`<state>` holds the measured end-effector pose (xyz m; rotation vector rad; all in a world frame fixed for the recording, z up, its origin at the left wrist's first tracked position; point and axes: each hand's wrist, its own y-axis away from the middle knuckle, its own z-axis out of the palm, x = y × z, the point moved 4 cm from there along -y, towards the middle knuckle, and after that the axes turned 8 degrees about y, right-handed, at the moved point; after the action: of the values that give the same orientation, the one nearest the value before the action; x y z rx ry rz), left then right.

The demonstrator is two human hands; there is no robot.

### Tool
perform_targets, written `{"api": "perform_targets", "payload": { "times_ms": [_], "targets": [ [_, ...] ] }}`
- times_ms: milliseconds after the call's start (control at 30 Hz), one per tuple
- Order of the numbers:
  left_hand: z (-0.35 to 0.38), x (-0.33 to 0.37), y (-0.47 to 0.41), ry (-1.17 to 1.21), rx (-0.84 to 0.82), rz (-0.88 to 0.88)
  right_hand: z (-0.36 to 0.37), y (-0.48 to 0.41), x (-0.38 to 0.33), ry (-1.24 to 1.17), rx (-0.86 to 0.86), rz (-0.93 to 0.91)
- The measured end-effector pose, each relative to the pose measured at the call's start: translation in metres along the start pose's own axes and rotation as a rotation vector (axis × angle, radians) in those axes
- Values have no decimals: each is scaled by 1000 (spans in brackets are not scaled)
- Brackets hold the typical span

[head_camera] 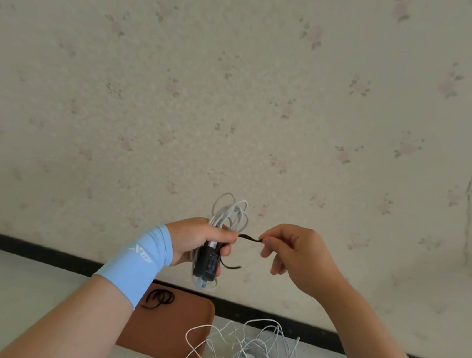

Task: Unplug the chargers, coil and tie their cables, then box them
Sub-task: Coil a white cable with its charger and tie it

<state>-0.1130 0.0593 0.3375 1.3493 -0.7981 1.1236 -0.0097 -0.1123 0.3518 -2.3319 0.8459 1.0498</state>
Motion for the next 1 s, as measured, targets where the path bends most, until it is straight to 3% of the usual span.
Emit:
{"api": "perform_targets", "payload": {
  "times_ms": [67, 133, 267, 367, 500, 667, 767, 867, 1000],
  "targets": [
    [7, -4, 2, -84, -42, -27, 0, -1, 0, -61, 140, 24],
    [17, -8, 2, -112, -46, -23, 8, -2, 0, -323, 221, 115],
    [30, -8, -3, -87, 1, 76, 29, -7, 3, -795, 173, 278],
    [31, -8, -6, -89, 41, 133, 31, -7, 3, -793, 109, 308],
    [36, -8, -8, -6, 47, 143, 26, -7, -2, -585, 219, 272],
    [29, -5, -8, 182, 84, 131, 4, -10, 9, -880, 488, 306],
    [28, -7, -7, 266, 19, 93, 2, -13, 8, -545, 363, 258],
    [35, -11, -3, 136, -74, 62, 17, -13, 0, -253, 202, 240],
    [44, -13, 0, -285, 48, 58, 33, -5, -7, -370, -41, 269]
  ]
}}
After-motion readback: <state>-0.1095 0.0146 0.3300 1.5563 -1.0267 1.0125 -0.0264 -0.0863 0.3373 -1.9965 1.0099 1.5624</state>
